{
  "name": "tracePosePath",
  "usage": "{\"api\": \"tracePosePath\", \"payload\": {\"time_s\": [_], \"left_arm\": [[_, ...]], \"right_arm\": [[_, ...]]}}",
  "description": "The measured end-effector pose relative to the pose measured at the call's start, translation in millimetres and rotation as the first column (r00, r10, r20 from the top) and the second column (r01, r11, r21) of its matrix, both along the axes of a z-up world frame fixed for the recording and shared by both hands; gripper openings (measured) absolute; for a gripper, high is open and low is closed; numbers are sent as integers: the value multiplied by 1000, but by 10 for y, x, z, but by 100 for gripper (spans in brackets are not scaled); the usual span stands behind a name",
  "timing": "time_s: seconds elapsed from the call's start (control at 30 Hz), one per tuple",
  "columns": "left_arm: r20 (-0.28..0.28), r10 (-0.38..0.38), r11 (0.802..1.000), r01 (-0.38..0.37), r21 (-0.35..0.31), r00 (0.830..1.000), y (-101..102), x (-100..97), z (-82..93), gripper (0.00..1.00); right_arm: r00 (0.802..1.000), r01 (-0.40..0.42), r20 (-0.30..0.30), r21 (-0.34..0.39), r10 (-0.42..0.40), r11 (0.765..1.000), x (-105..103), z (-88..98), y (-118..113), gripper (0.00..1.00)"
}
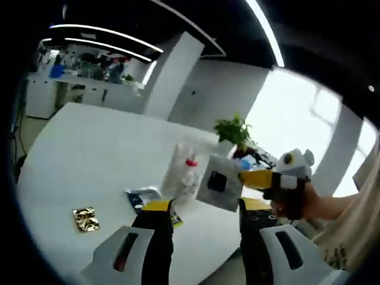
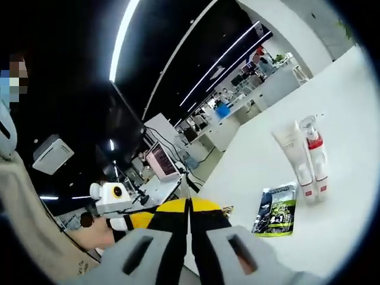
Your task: Arrange the skincare products in the storage area until every visible bottle or jar stands upright without overlapping.
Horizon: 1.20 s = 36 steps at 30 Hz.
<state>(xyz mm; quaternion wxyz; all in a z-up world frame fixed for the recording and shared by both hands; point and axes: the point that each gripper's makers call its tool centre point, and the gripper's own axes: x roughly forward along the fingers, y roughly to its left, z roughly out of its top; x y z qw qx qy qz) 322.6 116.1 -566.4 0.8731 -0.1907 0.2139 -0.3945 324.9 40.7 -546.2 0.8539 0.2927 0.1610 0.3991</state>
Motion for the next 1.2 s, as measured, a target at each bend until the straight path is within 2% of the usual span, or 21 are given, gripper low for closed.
{"api": "tracePosePath", "payload": {"time_s": [0.1, 0.13, 0.17, 0.2, 0.53, 0.8, 1.0, 1.2], "left_arm": [[-3, -23, 1000, 23, 16, 1000, 10, -7, -23, 30], [-11, -35, 999, 35, -2, 999, -21, -46, -13, 29], [-39, -31, 997, 28, -71, 999, -44, -54, 36, 29], [-47, -35, 995, 30, -91, 998, -49, -61, 49, 29], [-81, -43, 987, 30, -156, 996, -11, -31, 46, 21], [-89, -56, 988, 42, -151, 994, -23, -50, 27, 13], [-94, -38, 987, 23, -158, 995, 10, -15, 33, 4], [-111, -23, 988, 6, -154, 994, 39, -8, -26, 2]], "right_arm": [[1000, -15, -5, 13, 15, 1000, -26, 16, 27, 1], [1000, -20, -7, 20, 21, 1000, -36, 27, 40, 1], [1000, -25, -7, 25, 25, 999, -42, 40, 58, 1], [1000, -28, -7, 27, 28, 999, -45, 46, 69, 1], [998, -53, -12, 41, 54, 998, -48, 78, 129, 1], [998, -60, -16, 40, 61, 997, -36, 72, 159, 1], [997, -68, -19, 25, 68, 997, -22, 42, 197, 1], [997, -70, -18, -2, 69, 998, -5, 7, 227, 1]]}}
